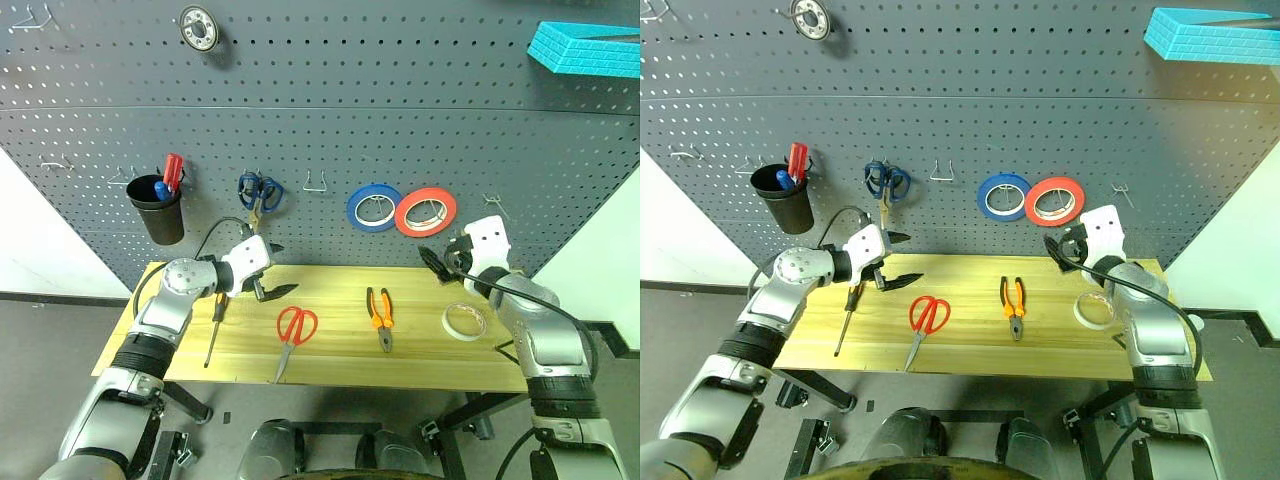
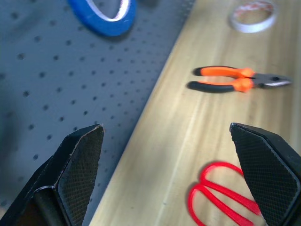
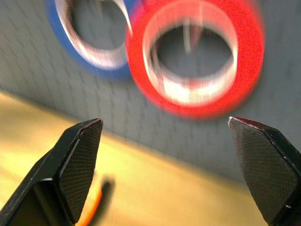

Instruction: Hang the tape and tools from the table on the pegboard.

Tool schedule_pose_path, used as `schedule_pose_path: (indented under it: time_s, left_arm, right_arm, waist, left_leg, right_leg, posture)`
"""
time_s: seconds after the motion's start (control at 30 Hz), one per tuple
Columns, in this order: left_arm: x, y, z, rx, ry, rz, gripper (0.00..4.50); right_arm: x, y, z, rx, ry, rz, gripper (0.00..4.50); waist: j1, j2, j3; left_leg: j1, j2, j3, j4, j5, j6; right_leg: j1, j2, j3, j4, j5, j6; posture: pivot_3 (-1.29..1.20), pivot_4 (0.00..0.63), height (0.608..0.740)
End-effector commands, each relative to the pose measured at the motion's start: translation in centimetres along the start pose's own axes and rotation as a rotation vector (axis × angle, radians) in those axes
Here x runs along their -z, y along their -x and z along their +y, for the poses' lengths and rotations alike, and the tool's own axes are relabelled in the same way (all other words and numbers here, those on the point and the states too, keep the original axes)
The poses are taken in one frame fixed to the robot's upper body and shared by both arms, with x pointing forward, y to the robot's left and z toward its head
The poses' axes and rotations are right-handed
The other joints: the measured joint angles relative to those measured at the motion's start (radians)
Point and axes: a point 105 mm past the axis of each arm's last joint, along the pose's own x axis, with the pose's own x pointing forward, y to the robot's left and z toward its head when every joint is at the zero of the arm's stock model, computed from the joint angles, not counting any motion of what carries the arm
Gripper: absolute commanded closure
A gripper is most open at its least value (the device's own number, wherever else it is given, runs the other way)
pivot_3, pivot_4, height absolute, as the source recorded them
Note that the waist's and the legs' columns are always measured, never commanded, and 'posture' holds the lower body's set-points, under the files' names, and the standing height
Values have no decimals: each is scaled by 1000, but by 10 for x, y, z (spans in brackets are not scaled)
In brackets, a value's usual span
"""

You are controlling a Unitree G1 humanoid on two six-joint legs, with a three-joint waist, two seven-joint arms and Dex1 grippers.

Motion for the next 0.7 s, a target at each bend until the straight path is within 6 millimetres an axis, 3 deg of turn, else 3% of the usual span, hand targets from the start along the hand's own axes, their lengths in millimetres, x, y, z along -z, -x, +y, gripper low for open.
schedule_pose_path:
  time_s: [0.03,0.43,0.7]
  left_arm:
    - [-5,-1,-7,33,-39,18,0]
    - [5,-15,-25,-10,14,-6,0]
    - [0,-18,-33,-13,21,-32,0]
  right_arm:
    - [9,-1,-8,65,-11,80,24]
    - [38,-7,-20,153,6,207,24]
    - [51,-6,-24,169,19,249,24]
  waist:
    - [-1,0,0]
    - [-2,0,0]
    - [-8,-1,6]
  left_leg:
    - [0,0,0,0,0,0]
    - [0,0,0,0,0,0]
    - [0,2,-1,0,0,0]
  right_leg:
    - [0,0,0,0,0,0]
    - [0,0,0,0,0,1]
    - [0,-1,0,0,-3,4]
  posture:
    - [330,0,731]
    - [301,1,731]
    - [285,65,731]
